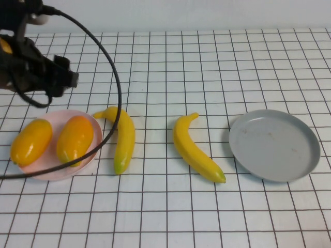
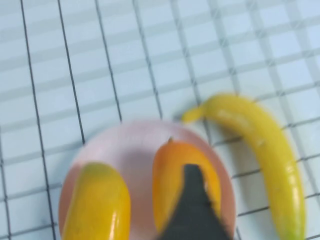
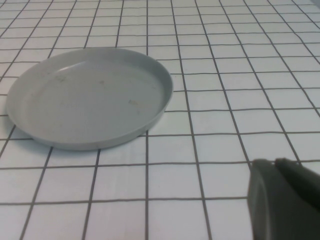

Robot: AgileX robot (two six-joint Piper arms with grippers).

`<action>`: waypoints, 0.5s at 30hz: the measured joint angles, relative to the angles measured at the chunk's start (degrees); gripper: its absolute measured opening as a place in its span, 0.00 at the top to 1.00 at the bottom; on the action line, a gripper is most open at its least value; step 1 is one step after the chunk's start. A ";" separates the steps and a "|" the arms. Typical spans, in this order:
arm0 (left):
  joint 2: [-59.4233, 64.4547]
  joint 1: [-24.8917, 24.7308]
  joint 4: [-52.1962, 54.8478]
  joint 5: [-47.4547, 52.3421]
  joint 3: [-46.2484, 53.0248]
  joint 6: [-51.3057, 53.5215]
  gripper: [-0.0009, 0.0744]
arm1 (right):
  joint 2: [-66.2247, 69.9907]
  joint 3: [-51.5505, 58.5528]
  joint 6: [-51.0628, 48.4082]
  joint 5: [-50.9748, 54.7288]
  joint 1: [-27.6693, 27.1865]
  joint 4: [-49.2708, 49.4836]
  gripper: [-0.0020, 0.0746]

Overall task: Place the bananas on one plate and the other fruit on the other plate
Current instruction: Put another type of fruit in the right plate

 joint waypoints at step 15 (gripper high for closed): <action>-50.55 -0.41 -0.15 -2.79 30.27 -2.00 0.99 | 0.00 0.00 0.00 0.00 0.00 0.00 1.00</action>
